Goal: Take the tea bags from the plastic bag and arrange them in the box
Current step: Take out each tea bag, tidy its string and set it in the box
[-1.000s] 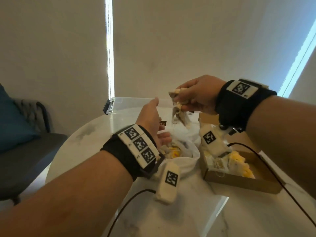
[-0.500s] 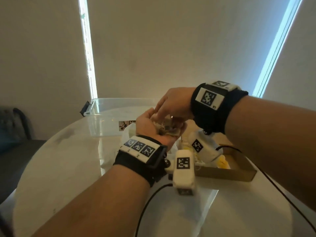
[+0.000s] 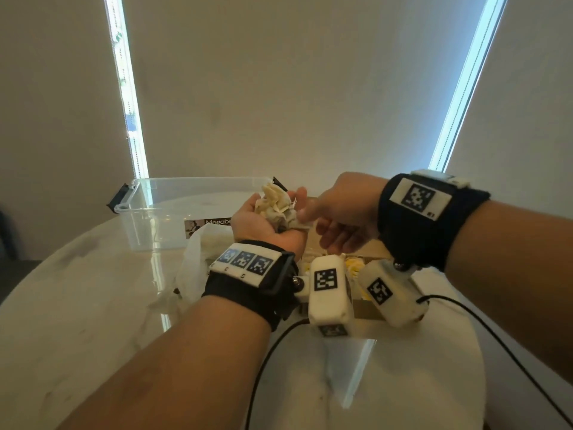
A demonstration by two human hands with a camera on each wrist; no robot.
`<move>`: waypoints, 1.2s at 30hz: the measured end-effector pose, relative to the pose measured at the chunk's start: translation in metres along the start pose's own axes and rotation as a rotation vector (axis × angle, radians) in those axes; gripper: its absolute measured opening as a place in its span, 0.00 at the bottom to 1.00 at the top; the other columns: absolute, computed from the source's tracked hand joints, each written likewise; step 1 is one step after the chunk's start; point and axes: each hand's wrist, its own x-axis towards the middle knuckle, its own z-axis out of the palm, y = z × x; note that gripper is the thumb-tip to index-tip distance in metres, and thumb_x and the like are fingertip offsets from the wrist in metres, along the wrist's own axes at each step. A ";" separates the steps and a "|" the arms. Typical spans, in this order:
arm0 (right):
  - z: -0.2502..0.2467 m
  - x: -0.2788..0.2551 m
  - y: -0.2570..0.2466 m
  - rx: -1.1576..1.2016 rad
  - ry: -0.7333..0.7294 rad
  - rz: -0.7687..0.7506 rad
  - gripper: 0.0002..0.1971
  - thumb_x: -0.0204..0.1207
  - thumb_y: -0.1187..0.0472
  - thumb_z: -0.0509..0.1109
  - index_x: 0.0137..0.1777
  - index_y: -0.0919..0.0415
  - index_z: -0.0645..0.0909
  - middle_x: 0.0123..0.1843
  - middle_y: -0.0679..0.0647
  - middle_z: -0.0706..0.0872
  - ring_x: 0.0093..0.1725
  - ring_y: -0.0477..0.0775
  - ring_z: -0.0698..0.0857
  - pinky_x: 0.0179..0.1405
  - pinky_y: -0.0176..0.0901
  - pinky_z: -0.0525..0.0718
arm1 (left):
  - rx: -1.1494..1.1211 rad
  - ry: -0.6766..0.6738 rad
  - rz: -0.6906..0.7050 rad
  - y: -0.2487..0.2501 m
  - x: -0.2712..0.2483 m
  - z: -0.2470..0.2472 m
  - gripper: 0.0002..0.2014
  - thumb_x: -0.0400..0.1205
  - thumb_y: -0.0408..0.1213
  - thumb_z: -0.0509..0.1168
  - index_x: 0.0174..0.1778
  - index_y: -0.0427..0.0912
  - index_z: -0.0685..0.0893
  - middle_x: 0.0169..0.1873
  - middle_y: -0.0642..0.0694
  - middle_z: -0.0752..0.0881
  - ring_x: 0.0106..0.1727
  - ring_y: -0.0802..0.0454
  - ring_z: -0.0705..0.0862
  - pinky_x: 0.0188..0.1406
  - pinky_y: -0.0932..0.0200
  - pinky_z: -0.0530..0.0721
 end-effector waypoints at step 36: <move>-0.040 0.023 0.038 -0.064 0.056 -0.337 0.08 0.68 0.70 0.83 0.43 0.62 0.89 0.38 0.55 0.93 0.33 0.46 0.92 0.31 0.32 0.87 | 0.690 -0.068 -0.480 -0.022 0.005 -0.019 0.12 0.75 0.37 0.72 0.51 0.35 0.84 0.35 0.45 0.86 0.22 0.59 0.84 0.14 0.69 0.80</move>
